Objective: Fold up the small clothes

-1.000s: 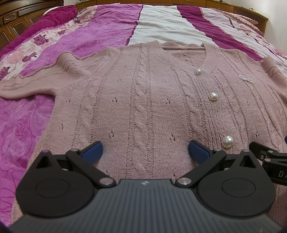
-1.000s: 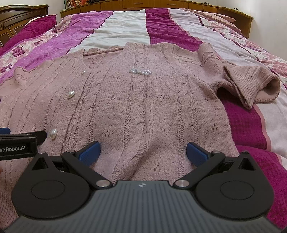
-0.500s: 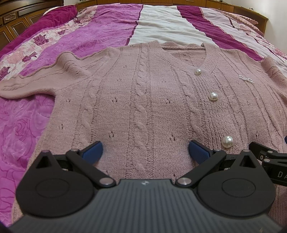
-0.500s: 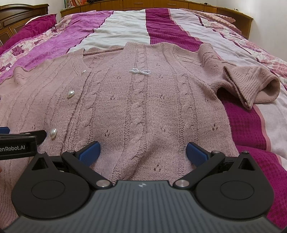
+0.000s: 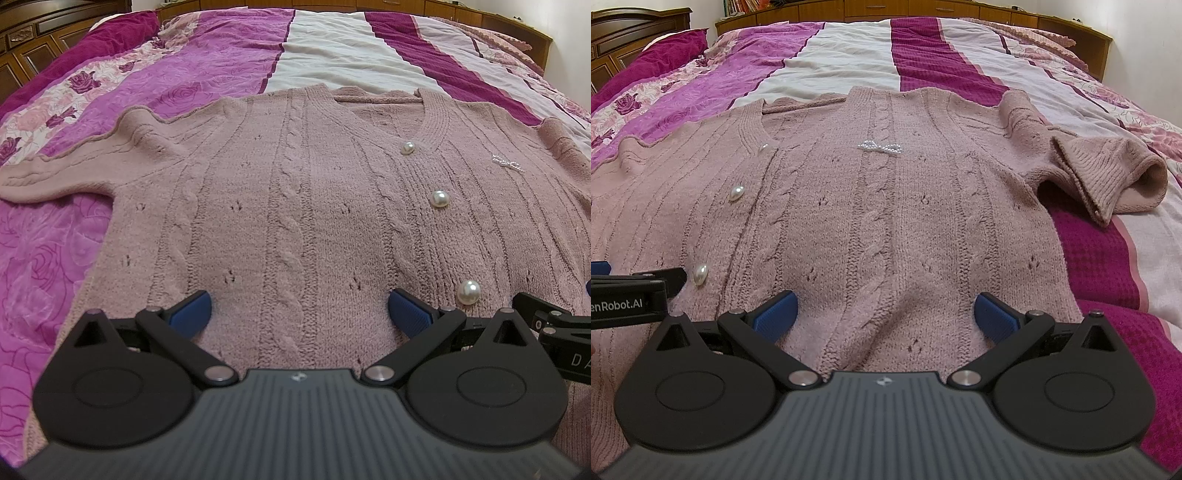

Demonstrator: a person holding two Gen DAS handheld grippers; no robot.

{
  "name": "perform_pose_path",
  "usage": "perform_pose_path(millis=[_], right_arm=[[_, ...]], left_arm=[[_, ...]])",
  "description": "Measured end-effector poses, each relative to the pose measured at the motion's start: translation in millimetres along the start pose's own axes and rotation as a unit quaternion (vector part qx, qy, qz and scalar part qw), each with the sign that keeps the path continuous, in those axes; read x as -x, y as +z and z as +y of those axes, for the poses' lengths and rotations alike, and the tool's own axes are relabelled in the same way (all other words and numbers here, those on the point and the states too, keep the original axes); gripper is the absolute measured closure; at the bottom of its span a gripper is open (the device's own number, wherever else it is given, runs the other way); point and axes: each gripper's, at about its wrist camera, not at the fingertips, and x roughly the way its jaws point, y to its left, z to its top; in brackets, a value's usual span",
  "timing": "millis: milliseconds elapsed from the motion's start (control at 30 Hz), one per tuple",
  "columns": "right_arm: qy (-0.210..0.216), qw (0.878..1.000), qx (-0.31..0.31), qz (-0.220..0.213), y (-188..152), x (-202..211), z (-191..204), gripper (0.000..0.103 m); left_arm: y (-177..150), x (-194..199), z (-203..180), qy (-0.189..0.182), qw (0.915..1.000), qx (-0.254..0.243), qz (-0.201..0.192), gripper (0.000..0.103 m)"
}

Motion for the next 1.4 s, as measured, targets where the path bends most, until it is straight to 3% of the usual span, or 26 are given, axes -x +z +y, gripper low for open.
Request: perform_pose_path(millis=[1400], right_arm=[[0.0,1.0,0.0,0.002,0.3,-0.8,0.2,0.0]], left_arm=[[1.1,0.7,0.1,-0.001,0.9999,0.004,0.014,0.0]])
